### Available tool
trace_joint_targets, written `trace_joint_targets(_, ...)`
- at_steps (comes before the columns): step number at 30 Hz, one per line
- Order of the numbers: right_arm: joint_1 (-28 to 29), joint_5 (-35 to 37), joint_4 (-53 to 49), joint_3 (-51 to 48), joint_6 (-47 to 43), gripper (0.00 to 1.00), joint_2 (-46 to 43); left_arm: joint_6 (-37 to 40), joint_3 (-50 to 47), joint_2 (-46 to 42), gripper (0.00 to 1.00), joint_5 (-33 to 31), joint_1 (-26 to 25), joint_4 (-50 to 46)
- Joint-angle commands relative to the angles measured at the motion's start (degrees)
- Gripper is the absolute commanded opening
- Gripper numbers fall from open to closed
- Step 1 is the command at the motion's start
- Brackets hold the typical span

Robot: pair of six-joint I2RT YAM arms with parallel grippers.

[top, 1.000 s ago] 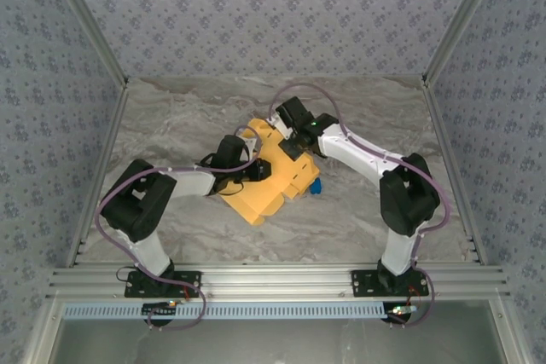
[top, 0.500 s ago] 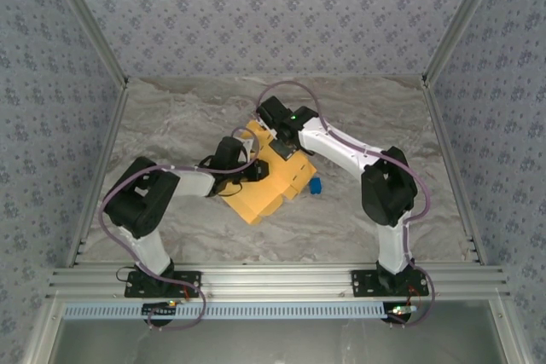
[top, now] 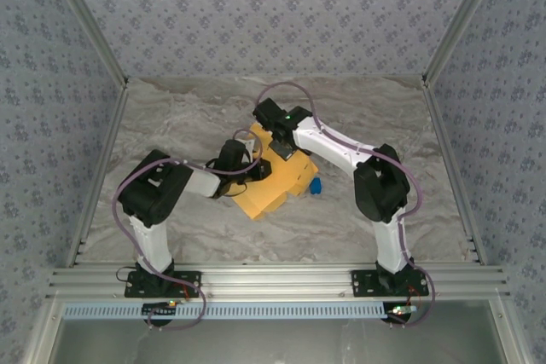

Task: Fold the paper box

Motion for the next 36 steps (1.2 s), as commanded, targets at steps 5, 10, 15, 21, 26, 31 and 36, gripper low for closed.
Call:
trace_joint_targets(5,3.2,-0.5,2.4,-0.6,2.5,0.0,0.6,-3.7,-2.5,3.7,0.11,-2.5,-1.0,4.2)
trace_joint_targets(10,5.1,1.2,3.6,-2.0,3.1,0.0,0.3,-4.8,-3.8,3.9,0.11,-3.0,-1.0,6.5)
trace_joint_targets(15,7.1,2.8,5.5,-3.4,3.8,0.0,-0.2,-5.8,-4.5,4.2,0.11,-3.1,-1.0,8.3)
trace_joint_targets(21,8.2,4.1,6.5,-4.7,4.3,0.0,-0.9,-7.3,-5.8,4.2,0.1,-3.0,-1.0,11.1)
trace_joint_targets(26,8.3,5.3,7.9,-6.2,4.2,0.0,-2.2,-8.0,-6.7,3.7,0.1,-3.2,-0.9,12.6)
trace_joint_targets(31,8.5,6.0,9.1,-6.7,2.9,0.0,-2.8,-8.8,-7.7,2.9,0.11,-3.5,-0.8,14.1)
trace_joint_targets(36,8.6,11.8,10.2,-7.2,-1.5,0.0,-2.5,-9.2,-8.5,1.1,0.13,-3.3,-0.4,14.3)
